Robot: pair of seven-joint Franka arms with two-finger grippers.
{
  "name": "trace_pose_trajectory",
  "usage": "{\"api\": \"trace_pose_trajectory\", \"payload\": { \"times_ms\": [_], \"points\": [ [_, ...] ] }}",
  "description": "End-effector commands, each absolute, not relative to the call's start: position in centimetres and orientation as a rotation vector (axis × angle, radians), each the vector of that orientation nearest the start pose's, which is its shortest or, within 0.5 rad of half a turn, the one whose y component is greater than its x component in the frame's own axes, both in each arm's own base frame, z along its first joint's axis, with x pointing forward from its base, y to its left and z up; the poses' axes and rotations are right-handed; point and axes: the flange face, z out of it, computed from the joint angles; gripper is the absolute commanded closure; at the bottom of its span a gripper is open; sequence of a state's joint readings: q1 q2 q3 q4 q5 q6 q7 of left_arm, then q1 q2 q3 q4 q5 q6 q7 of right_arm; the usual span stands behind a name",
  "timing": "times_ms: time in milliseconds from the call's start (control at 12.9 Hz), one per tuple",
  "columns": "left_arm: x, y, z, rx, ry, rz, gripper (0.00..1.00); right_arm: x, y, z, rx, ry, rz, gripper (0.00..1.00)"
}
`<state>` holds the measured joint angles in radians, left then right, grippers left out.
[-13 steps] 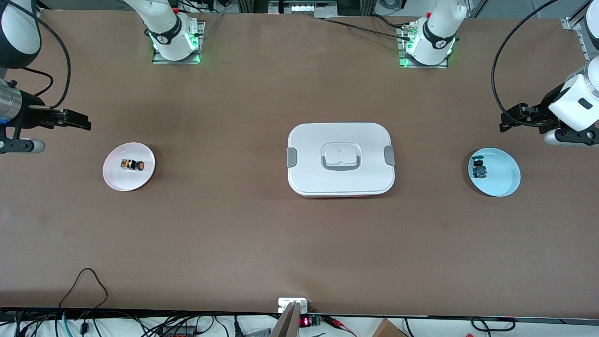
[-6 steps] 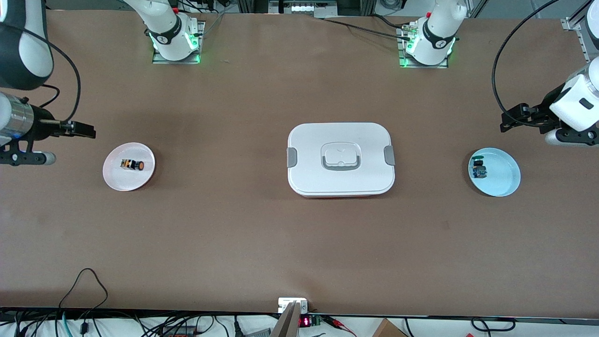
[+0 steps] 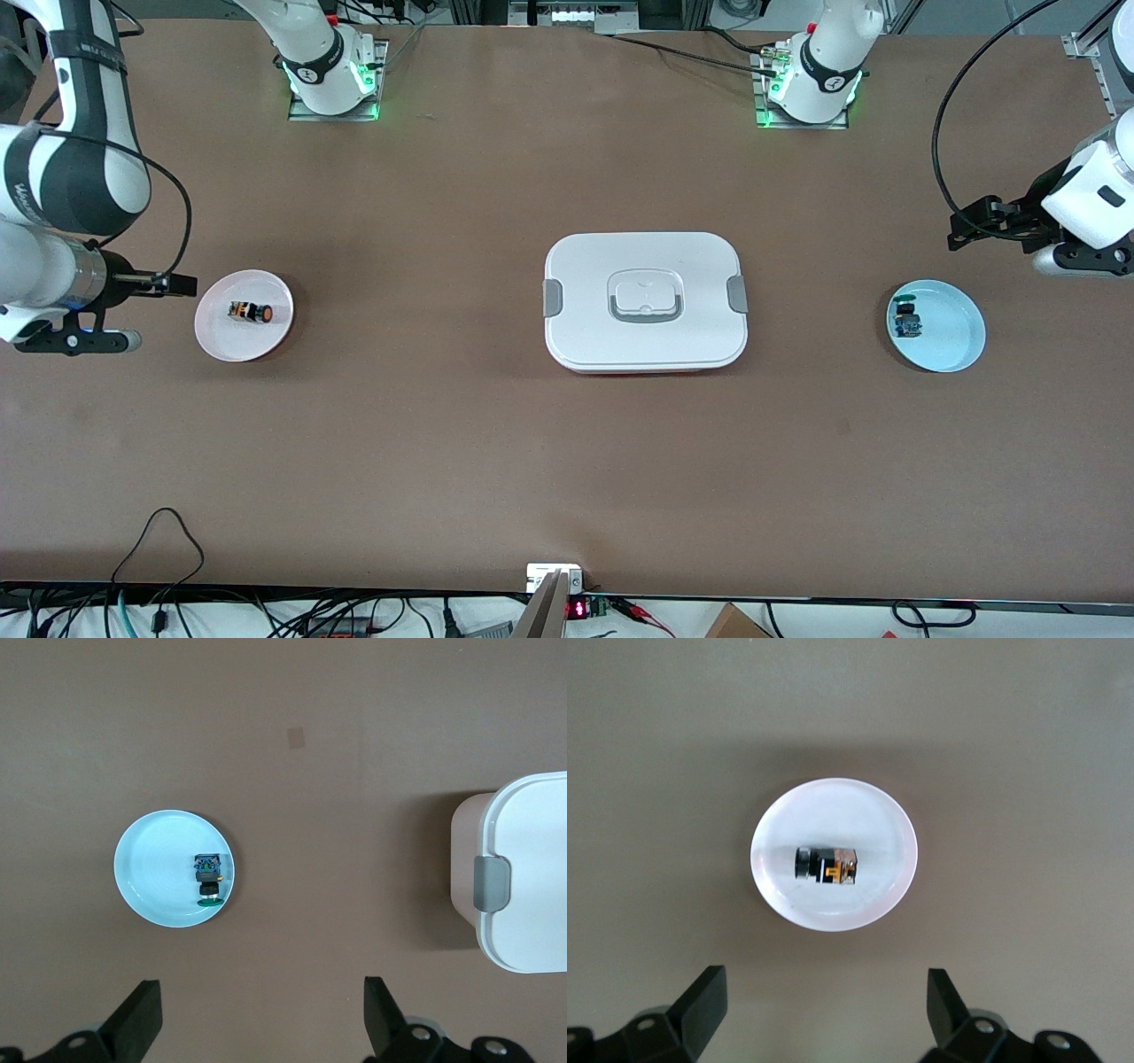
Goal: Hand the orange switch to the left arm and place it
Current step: 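Lower the open right gripper around the orange switch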
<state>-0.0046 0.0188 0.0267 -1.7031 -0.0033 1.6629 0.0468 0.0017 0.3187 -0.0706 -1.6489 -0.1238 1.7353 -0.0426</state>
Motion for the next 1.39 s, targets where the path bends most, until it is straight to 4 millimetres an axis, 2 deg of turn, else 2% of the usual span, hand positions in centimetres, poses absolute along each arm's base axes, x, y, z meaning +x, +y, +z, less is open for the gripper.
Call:
{"api": "trace_pose_trajectory", "payload": {
  "times_ms": [0,154,849,1004,1313],
  "points": [
    [56.3,1.4,56.5,-3.138,0.037,0.104,0.0,61.6,-5.7,38.4,-3.254,-0.03,0.337,0.0],
    [56.3,1.4,56.5,-3.138,0.037,0.104,0.0,60.9,-5.7,35.6,-3.25,-0.037,0.296,0.0],
    [56.3,1.4,56.5,-3.138,0.037,0.104,0.0,58.8,-5.5,26.4,-3.242,-0.07,0.204,0.0],
    [56.3,1.4,56.5,-3.138,0.037,0.104,0.0,58.2,-5.4,24.6,-3.238,-0.078,0.216,0.0],
    [56.3,1.4,56.5,-3.138,0.037,0.104,0.0,56.3,-6.5,21.9,-3.23,-0.042,0.221,0.0]
  ]
}}
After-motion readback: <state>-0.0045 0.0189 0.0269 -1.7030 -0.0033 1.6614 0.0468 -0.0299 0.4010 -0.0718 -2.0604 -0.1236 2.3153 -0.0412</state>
